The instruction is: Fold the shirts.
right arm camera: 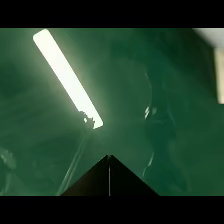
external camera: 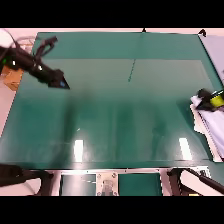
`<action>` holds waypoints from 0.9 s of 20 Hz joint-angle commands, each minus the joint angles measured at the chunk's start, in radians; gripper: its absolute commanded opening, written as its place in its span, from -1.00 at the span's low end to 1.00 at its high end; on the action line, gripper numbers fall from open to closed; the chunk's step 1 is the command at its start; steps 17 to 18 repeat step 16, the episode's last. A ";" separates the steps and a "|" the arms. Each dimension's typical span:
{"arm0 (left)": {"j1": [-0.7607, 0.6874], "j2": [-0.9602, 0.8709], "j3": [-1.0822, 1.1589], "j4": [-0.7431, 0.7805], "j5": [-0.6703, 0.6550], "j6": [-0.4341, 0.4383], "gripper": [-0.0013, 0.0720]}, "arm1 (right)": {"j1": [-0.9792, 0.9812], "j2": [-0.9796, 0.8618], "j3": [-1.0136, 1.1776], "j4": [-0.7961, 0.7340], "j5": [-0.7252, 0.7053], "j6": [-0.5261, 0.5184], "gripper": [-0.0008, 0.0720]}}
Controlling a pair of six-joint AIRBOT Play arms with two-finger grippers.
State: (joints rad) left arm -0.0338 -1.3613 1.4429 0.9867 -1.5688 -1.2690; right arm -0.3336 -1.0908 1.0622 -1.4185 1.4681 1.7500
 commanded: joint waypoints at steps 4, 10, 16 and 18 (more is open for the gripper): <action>-0.047 0.348 -0.516 0.025 0.166 -0.025 -0.89 | 0.229 0.308 -0.452 0.215 -0.209 -0.004 -0.94; -0.047 0.364 -0.539 0.031 0.179 -0.024 -0.89 | 0.235 0.320 -0.456 0.214 -0.201 -0.004 -0.94; -0.047 0.364 -0.539 0.030 0.178 -0.024 -0.89 | 0.235 0.320 -0.456 0.214 -0.201 -0.004 -0.94; -0.047 0.364 -0.539 0.030 0.178 -0.024 -0.89 | 0.235 0.320 -0.456 0.214 -0.201 -0.004 -0.94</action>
